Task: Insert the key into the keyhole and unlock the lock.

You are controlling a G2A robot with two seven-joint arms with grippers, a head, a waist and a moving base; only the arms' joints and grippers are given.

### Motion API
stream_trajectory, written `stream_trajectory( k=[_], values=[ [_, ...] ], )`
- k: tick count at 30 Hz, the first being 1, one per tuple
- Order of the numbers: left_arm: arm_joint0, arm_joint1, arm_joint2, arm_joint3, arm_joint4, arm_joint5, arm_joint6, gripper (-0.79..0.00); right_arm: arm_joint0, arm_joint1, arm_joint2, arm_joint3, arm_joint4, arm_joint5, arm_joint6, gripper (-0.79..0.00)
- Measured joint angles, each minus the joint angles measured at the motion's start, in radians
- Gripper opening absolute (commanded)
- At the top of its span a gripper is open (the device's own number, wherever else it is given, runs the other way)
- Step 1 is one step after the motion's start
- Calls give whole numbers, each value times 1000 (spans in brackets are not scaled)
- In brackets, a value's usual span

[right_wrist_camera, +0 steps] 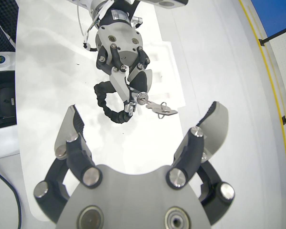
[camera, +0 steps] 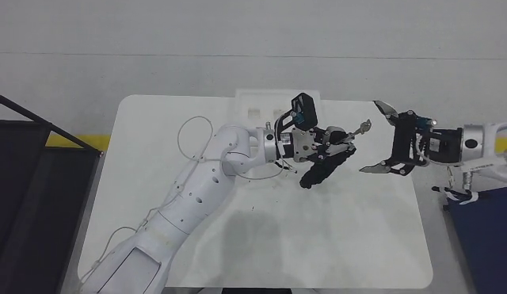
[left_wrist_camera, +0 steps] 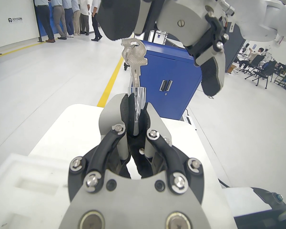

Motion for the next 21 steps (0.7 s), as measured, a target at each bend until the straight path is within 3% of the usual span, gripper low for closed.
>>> stream_trajectory(
  k=[1, 2, 13, 15, 21],
  values=[
    [-1, 1, -1, 1, 2, -3, -5, -785, 2, -2, 1, 6, 3, -19, -5, -111],
    [-1, 2, -2, 1, 2, -5, -7, -785, 4, -4, 2, 12, 4, -34, -9, -413],
    [0, 6, 5, -16, -10, -28, -43, -785, 52, -42, -16, 73, -52, -112, -39, -348],
    [-1, 6, 7, -16, -13, -29, -47, -785, 59, -49, -22, 82, -63, -120, -43, -397],
    [-5, 7, 10, -15, -19, -29, -53, -785, 79, -68, -41, 110, -80, -146, -50, -434]
  ],
)
